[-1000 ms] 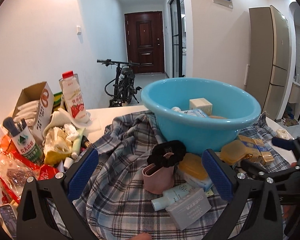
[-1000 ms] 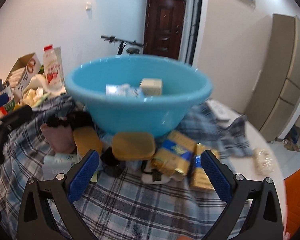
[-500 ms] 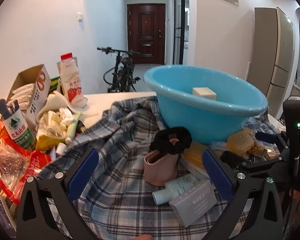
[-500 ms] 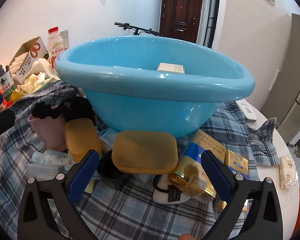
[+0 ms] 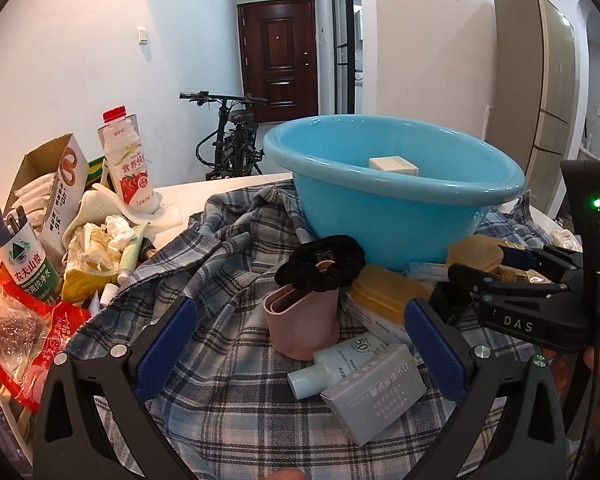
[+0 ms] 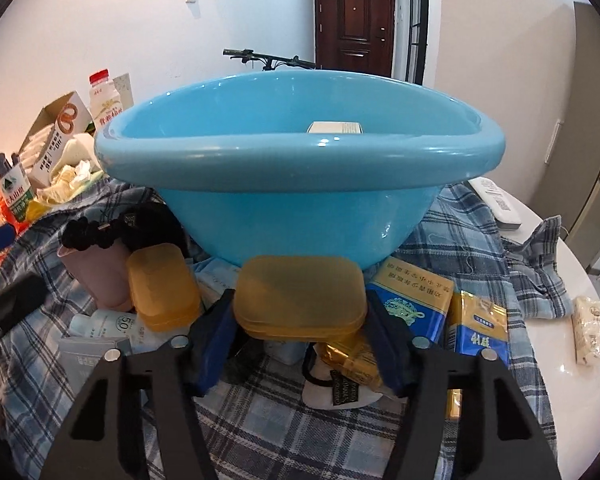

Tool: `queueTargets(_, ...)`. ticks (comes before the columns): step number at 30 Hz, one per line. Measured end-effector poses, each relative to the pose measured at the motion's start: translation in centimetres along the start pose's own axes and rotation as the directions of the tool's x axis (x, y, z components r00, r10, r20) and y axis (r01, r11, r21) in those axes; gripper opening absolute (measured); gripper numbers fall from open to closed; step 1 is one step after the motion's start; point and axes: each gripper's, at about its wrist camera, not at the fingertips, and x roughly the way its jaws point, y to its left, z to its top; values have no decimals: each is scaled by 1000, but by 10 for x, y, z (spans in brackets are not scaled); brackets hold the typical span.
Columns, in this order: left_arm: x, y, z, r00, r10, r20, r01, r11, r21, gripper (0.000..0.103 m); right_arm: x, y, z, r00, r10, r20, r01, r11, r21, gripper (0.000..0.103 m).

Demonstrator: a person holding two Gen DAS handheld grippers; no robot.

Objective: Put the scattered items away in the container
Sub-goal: 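Grasp the orange translucent plastic case with the right tool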

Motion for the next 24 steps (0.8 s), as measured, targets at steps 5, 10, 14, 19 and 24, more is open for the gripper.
queueTargets(5,-1,-3,-1,1000,-3,0,3,1000,7,103,-3,2,-1,1000,-6,13,6,1000,-4,63)
queueTargets(10,-3,1,-3,1000,-6,-14,5,1000,-20,103,-12,3,-2,999,-6,44,7,1000,-9,63)
queueTargets(14,0,8,-17,995,-39,-89,29,993,-118,103,-18,1,-2,998,-10,59,10,1000,-9,63)
queueTargets(19,-12,-18,-37,995,21,-103,-30,996,-85,103,-24,-3,-2,998,3,70,-3,1000,-3,63)
queueTargets(24,1,-45,-39,987,103,-125,-109,993,-43,103,-27,-4,-2,997,4,75,-3,1000,-8,63)
